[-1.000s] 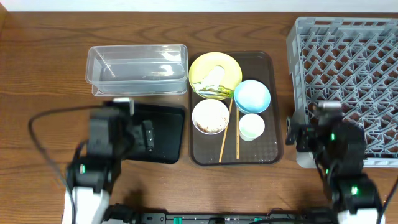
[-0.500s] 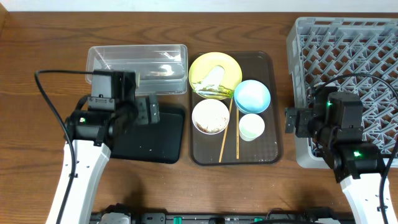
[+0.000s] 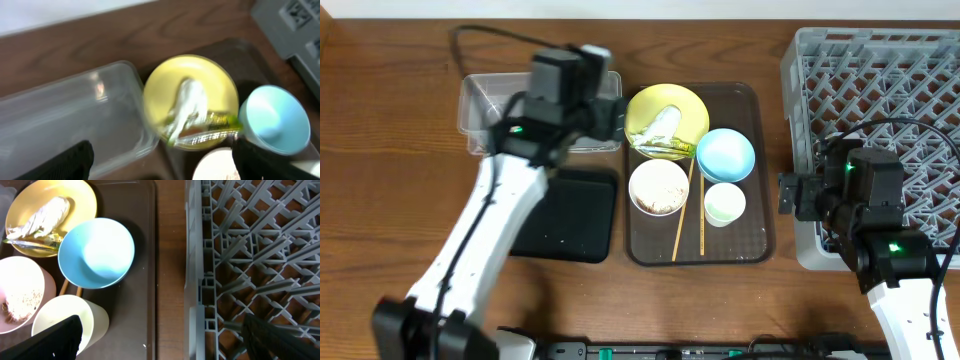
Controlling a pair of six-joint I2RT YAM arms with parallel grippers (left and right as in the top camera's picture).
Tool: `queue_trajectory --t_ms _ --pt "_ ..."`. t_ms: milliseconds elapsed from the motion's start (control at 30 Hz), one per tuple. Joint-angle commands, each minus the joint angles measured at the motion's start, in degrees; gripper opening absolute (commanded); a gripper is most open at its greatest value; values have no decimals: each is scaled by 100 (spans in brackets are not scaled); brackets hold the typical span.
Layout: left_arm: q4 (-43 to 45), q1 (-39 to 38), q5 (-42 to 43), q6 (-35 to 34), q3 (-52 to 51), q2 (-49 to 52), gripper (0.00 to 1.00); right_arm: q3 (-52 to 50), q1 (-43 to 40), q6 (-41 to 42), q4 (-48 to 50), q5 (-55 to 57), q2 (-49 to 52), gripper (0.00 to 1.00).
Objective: Sort waste into correct bins and load items into the dishwasher rack
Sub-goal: 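Reach the left gripper to the tissue on the yellow plate and grasp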
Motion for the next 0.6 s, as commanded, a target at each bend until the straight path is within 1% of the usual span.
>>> queue_trajectory --t_ms 0,267,567 --pt "417 -358 -304 247 105 424 91 140 44 31 -9 -28 -9 99" --pt "1497 -813 -299 247 105 1554 89 140 44 31 -11 -31 -9 99" --pt "1930 -1005 -297 245 105 2583 89 140 44 31 -31 -31 -9 99"
